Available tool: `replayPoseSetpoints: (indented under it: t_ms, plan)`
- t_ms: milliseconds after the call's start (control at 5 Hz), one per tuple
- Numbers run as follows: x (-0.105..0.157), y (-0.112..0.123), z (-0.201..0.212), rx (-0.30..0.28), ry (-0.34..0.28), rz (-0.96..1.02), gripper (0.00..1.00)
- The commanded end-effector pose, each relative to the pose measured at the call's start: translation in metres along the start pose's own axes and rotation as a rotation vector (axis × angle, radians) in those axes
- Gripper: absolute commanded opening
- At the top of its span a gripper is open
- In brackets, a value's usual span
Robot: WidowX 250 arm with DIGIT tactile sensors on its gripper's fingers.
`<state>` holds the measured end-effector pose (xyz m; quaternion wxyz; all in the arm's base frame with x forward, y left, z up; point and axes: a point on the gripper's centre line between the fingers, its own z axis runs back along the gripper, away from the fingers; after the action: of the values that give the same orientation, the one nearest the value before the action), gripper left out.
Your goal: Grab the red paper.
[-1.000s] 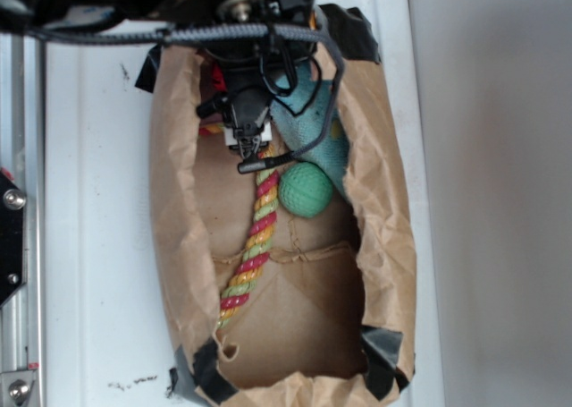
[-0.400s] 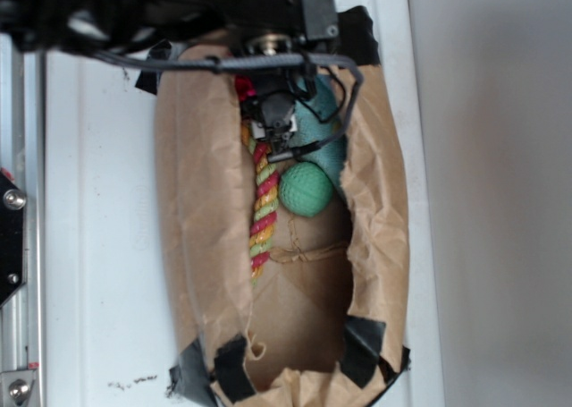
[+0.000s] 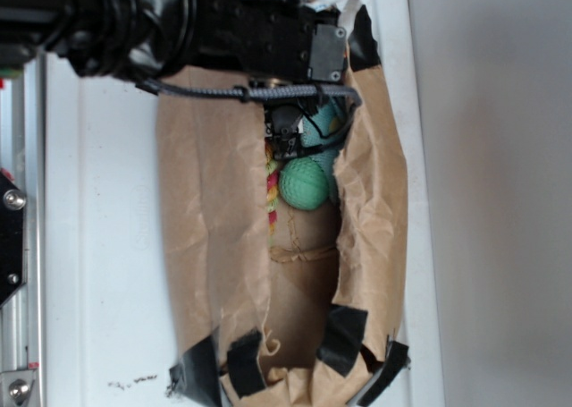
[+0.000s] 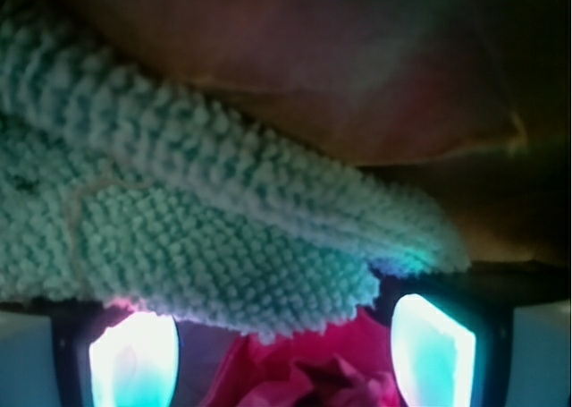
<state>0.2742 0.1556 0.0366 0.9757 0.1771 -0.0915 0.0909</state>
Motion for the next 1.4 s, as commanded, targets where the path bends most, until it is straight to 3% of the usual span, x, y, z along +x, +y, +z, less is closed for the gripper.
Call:
replayPoseSetpoints:
  t_ms: [0,200,800,1200]
  plan:
    - [0.005,0.014,0.016,-0.016,-0.036,0.007,0.69]
    - [0.008,0.016,0.022,-0.020,-0.058,0.022,0.00]
    - [0.014,0.027,0.038,-0.050,-0.084,0.063,0.00]
    - [0.015,0.041,0.059,-0.121,-0.078,0.121,0.00]
